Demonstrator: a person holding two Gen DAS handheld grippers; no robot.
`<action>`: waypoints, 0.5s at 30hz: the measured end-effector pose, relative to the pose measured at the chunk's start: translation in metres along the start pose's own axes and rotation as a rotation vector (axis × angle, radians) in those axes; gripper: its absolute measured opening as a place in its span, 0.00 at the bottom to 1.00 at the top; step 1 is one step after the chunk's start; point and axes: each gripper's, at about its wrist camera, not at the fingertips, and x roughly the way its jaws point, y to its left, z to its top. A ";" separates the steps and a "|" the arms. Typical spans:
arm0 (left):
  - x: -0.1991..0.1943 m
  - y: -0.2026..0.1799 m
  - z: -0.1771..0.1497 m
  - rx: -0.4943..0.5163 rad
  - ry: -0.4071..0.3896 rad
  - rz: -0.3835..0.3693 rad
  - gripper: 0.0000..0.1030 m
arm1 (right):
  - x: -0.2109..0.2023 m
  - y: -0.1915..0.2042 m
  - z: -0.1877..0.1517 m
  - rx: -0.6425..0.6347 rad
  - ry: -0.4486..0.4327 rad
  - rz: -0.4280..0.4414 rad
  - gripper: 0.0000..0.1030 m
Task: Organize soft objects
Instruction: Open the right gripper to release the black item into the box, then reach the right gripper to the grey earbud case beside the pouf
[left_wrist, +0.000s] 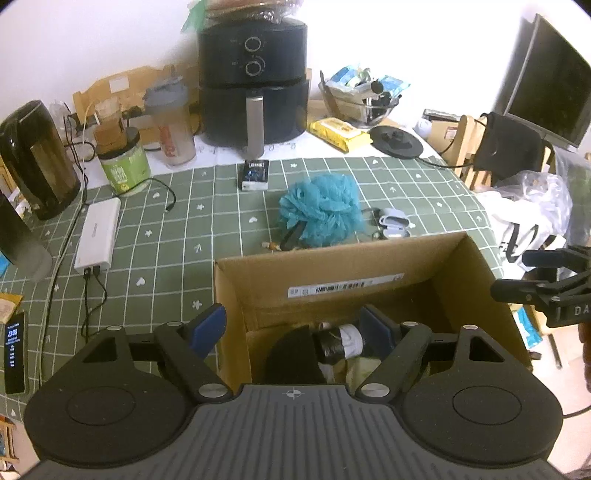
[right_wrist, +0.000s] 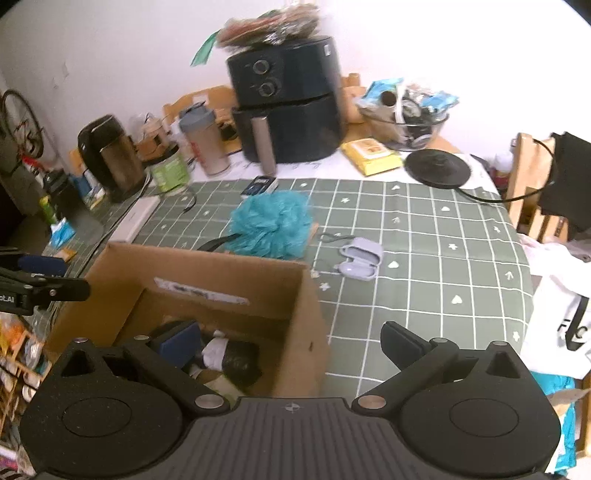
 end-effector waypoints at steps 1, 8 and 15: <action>0.000 0.000 0.001 0.004 -0.004 -0.001 0.77 | -0.001 -0.002 -0.001 0.006 -0.011 -0.005 1.00; 0.000 -0.003 0.008 0.038 -0.021 0.023 0.77 | -0.001 -0.017 0.002 0.055 -0.031 -0.038 1.00; 0.005 0.004 0.018 0.058 -0.049 0.010 0.77 | 0.006 -0.026 0.013 0.054 -0.013 -0.044 1.00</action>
